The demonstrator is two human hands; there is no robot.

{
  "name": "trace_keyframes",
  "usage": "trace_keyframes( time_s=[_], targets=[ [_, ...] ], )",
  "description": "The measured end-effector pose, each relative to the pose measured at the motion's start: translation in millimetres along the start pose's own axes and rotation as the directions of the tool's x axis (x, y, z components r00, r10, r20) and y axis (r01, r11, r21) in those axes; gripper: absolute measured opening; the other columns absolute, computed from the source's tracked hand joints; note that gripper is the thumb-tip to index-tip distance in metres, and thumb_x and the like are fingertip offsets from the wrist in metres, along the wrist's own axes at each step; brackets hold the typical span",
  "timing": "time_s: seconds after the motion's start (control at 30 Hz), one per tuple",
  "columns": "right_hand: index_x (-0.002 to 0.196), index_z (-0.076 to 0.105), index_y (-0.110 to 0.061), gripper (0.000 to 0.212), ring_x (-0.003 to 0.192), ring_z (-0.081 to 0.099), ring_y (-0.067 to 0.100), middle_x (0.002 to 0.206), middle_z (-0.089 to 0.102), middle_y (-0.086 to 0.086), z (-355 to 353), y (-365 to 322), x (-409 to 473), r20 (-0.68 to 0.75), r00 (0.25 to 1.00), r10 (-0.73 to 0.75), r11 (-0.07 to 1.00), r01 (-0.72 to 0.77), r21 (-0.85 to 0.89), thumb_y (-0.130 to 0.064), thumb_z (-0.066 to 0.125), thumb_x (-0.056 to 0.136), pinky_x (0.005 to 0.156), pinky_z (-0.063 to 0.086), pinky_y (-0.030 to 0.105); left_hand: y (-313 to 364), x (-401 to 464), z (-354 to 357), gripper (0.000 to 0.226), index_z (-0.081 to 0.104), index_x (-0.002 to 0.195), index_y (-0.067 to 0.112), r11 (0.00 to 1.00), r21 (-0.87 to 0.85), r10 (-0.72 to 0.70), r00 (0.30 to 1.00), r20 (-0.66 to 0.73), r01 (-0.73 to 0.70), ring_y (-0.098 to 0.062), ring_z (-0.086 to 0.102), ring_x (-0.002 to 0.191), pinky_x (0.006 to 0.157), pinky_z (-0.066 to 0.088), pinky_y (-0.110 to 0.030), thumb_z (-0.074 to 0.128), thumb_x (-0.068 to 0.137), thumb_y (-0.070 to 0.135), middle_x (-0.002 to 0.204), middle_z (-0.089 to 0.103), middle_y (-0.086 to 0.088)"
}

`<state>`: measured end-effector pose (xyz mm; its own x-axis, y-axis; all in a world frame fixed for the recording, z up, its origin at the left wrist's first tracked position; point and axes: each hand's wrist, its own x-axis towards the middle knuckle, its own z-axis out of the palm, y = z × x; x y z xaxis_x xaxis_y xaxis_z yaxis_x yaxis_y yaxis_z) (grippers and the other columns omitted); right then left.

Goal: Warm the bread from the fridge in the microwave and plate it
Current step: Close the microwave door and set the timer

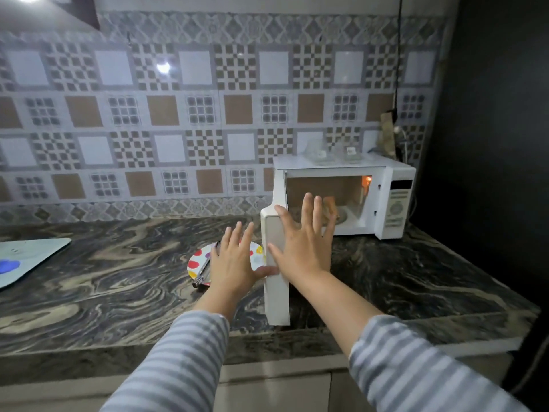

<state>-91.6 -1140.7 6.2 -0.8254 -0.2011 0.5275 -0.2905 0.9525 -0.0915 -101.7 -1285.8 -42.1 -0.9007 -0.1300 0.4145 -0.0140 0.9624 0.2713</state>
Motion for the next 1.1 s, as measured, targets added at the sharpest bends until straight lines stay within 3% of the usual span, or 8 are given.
trace_keyframes(
  time_s=[0.23, 0.4, 0.57, 0.73, 1.1],
  targets=[
    [0.148, 0.005, -0.039, 0.075, 0.144, -0.024, 0.030, 0.159, -0.017, 0.014, -4.6, 62.2, -4.7, -0.007, 0.997, 0.082, 0.996, -0.082, 0.019, -0.058, 0.047, 0.089, 0.116, -0.006, 0.056, 51.3, 19.5, 20.7, 0.132, -0.023, 0.147, 0.031, 0.985, -0.072, 0.158, 0.987, 0.020, -0.156, -0.017, -0.012, 0.147, 0.116, 0.010, -0.059, 0.061, 0.058, 0.082, 0.159, -0.019, 0.010],
    [0.149, 0.004, -0.041, 0.079, 0.144, -0.025, 0.029, 0.159, -0.016, 0.013, -8.7, 118.0, 0.6, -0.021, 0.988, 0.156, 0.988, -0.157, -0.018, -0.068, 0.043, 0.085, 0.116, -0.004, 0.057, 108.7, 38.1, 46.3, 0.132, -0.026, 0.145, 0.030, 0.958, -0.135, 0.256, 0.966, 0.021, -0.251, -0.019, -0.016, 0.147, 0.115, 0.009, -0.061, 0.061, 0.060, 0.080, 0.157, -0.025, 0.008],
    [0.149, -0.001, -0.041, 0.081, 0.142, -0.029, 0.029, 0.158, -0.021, 0.012, -4.3, 177.6, 18.6, -0.014, 0.984, 0.176, 0.983, -0.177, -0.055, -0.064, 0.046, 0.087, 0.115, -0.010, 0.055, 162.4, 66.9, 74.1, 0.138, -0.046, 0.130, 0.035, 0.943, -0.124, 0.312, 0.950, 0.009, -0.309, -0.020, -0.025, 0.144, 0.112, 0.003, -0.063, 0.061, 0.056, 0.083, 0.152, -0.035, 0.008],
    [0.149, -0.004, -0.040, 0.085, 0.142, -0.028, 0.030, 0.158, -0.022, 0.011, 8.8, 237.4, 52.7, 0.012, 0.987, 0.160, 0.986, -0.159, -0.058, -0.063, 0.049, 0.087, 0.114, -0.009, 0.056, 208.0, 111.1, 92.0, 0.141, -0.046, 0.132, 0.030, 0.947, -0.035, 0.320, 0.947, 0.007, -0.320, -0.022, -0.037, 0.138, 0.114, -0.003, -0.062, 0.059, 0.055, 0.085, 0.145, -0.047, 0.004],
    [0.148, -0.008, -0.044, 0.088, 0.139, -0.034, 0.028, 0.157, -0.025, 0.008, 50.4, 354.4, 152.1, 0.113, 0.992, 0.052, 0.999, -0.053, 0.008, -0.058, 0.054, 0.086, 0.113, -0.012, 0.059, 278.4, 198.4, 147.8, 0.129, -0.039, 0.139, 0.028, 0.968, 0.154, 0.207, 0.977, -0.047, -0.198, -0.025, -0.038, 0.137, 0.110, -0.012, -0.064, 0.051, 0.064, 0.084, 0.151, -0.038, -0.001]
  ],
)
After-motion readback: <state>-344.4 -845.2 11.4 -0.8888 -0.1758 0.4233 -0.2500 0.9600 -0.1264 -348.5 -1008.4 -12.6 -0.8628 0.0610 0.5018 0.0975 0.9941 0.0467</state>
